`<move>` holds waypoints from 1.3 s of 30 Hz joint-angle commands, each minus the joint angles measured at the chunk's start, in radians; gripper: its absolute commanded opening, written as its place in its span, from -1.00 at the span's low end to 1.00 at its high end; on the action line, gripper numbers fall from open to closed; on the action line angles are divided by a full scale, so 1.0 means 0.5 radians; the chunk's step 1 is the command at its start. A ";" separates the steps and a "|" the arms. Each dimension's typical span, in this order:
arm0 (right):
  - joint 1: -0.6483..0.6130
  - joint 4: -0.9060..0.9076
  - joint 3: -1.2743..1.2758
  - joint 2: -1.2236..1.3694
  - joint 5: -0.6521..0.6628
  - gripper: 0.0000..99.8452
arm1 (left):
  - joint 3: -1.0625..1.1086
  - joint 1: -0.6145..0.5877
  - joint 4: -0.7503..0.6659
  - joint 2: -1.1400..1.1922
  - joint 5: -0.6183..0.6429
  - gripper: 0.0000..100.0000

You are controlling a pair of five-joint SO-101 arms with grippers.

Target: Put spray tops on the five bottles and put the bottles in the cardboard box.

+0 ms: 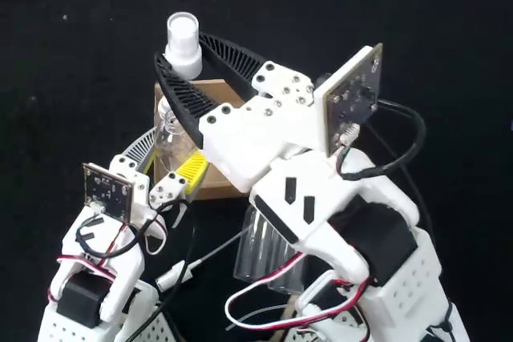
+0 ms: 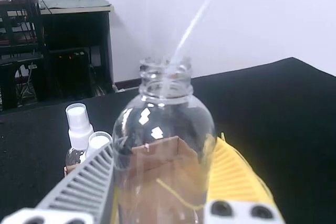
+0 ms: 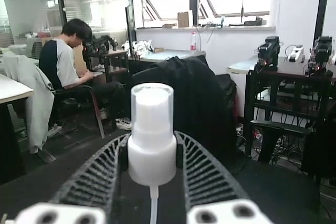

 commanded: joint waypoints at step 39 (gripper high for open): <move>0.709 0.700 -0.121 -0.210 0.018 -0.98 | 0.078 -0.029 -0.055 -0.015 0.009 -0.94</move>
